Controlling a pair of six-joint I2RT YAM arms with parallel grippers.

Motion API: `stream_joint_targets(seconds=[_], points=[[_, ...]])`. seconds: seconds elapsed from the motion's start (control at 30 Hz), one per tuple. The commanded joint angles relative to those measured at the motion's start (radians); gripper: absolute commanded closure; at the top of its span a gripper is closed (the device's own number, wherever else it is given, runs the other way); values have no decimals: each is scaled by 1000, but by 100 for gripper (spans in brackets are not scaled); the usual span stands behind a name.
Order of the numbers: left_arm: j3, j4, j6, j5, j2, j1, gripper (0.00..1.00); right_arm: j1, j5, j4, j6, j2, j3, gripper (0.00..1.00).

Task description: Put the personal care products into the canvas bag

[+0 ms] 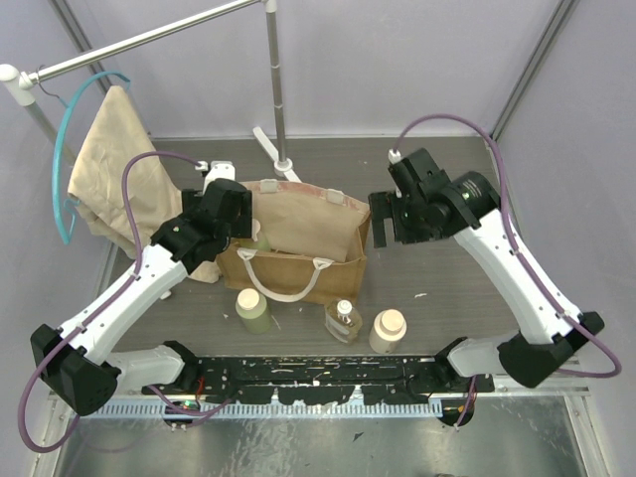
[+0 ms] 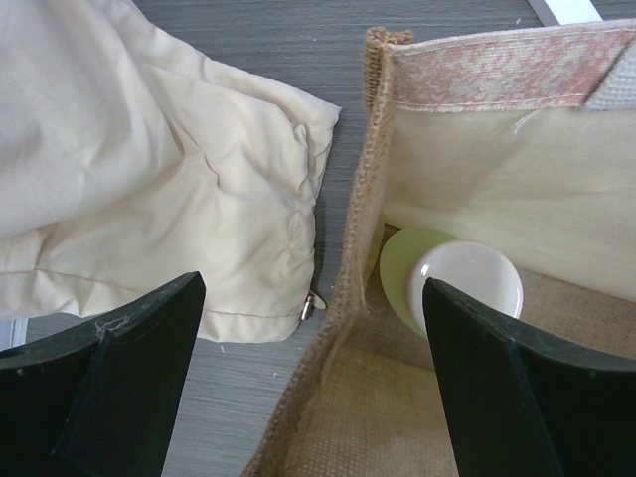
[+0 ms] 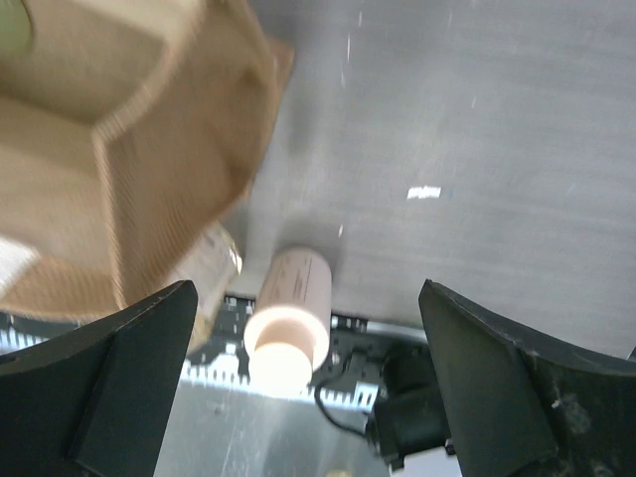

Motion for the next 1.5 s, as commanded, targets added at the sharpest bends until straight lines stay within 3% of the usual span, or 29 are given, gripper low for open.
stream_joint_targets(seconds=[0.0, 0.33, 0.77, 1.03, 1.47], points=[[-14, 8, -2, 29, -9, 22, 2, 5, -146, -41, 111, -109, -99, 0], [-13, 16, 3, 73, 19, 30, 2, 110, -241, -1, 174, -208, -322, 0], [-26, 7, -11, 63, -12, 31, 2, 203, -217, 154, 197, -226, -588, 0], [-32, 4, -15, 47, -23, 31, 2, 209, -189, 256, 177, -190, -678, 0], [-33, 22, -15, 46, -13, 30, 2, 226, -137, 243, 163, -148, -718, 4]])
